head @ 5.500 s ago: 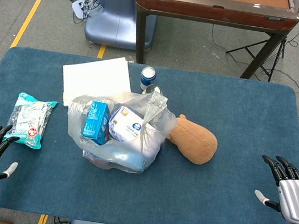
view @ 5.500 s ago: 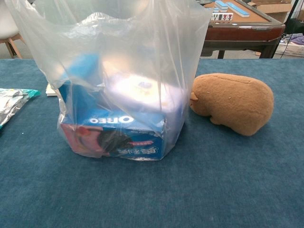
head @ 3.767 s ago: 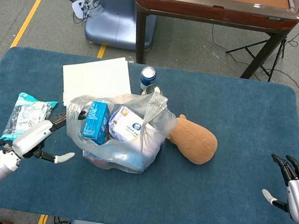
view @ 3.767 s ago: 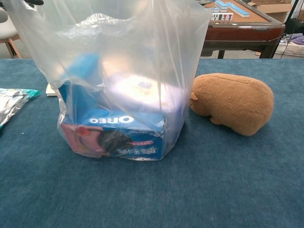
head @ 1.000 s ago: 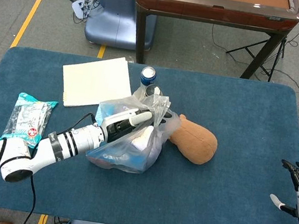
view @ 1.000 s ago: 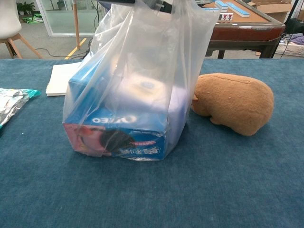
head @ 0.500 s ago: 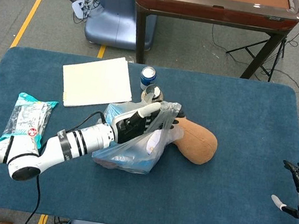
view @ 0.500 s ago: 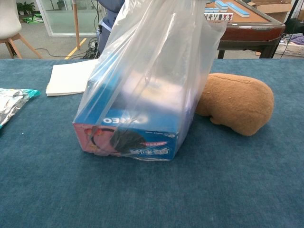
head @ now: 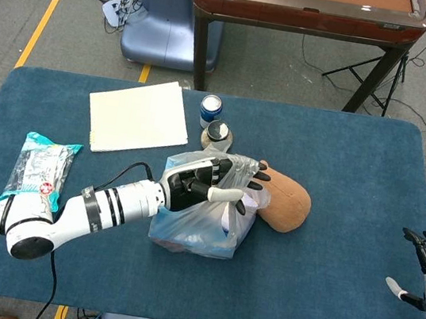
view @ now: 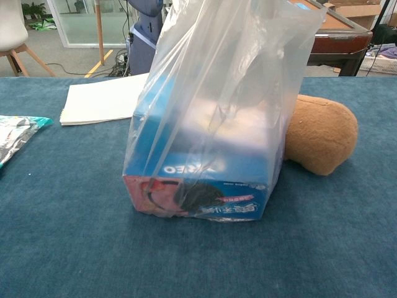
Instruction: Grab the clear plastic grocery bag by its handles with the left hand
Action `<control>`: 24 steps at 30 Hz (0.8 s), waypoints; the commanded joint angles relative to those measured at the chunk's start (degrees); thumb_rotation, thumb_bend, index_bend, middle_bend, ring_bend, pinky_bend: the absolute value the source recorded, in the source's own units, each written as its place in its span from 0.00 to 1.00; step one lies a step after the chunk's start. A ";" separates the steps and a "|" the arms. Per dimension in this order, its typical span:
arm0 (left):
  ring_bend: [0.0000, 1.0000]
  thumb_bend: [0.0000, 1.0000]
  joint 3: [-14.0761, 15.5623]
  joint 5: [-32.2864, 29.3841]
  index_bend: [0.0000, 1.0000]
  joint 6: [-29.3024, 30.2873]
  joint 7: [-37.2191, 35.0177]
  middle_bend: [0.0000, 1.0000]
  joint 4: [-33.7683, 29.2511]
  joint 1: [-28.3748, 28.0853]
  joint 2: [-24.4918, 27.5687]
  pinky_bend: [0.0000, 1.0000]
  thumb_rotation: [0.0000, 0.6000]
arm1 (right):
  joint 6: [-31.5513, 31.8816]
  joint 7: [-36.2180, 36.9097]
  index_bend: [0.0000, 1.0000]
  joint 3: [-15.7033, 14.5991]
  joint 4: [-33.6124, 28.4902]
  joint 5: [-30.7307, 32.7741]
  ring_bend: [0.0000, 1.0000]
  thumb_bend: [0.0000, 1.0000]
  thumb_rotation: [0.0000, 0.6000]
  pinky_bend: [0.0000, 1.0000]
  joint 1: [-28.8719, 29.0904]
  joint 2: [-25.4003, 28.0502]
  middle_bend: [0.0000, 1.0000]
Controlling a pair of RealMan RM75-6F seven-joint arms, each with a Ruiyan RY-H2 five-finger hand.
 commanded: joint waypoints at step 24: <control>0.64 0.22 2.66 -18.71 0.50 -4.93 25.86 0.62 -0.61 -2.20 7.02 1.00 1.00 | -0.25 -0.22 0.15 0.08 -0.21 0.06 0.12 0.10 1.00 0.21 0.05 0.04 0.26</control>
